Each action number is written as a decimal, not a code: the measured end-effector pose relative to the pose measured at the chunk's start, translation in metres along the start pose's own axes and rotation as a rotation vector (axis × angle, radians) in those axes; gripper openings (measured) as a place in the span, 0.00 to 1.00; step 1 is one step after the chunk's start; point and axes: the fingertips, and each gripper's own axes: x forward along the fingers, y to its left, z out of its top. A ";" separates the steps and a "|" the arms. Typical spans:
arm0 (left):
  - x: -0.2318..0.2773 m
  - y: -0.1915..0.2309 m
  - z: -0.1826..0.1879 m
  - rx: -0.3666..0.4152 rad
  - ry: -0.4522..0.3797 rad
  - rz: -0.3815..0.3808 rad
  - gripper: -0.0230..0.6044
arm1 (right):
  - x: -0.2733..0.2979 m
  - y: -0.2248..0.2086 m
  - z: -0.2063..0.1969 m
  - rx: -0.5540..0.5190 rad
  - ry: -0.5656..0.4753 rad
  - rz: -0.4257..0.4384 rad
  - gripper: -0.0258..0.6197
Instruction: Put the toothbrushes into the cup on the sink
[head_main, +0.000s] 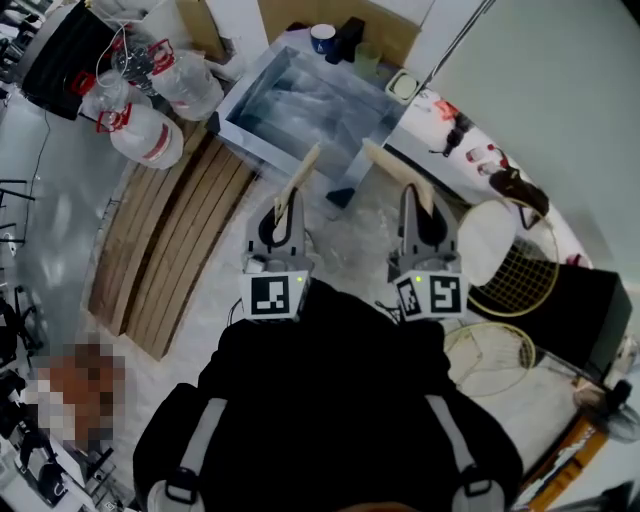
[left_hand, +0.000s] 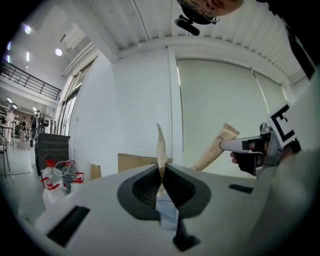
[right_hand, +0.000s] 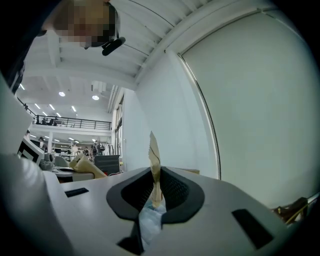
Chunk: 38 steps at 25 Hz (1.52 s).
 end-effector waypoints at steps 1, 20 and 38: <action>0.011 0.008 0.004 0.006 -0.003 -0.013 0.06 | 0.012 0.001 0.002 0.001 -0.001 -0.010 0.10; 0.129 0.080 0.003 0.008 0.046 -0.185 0.06 | 0.124 -0.010 -0.002 0.009 0.021 -0.197 0.10; 0.192 0.071 0.007 0.074 0.069 -0.133 0.06 | 0.163 -0.055 -0.009 0.067 -0.009 -0.155 0.10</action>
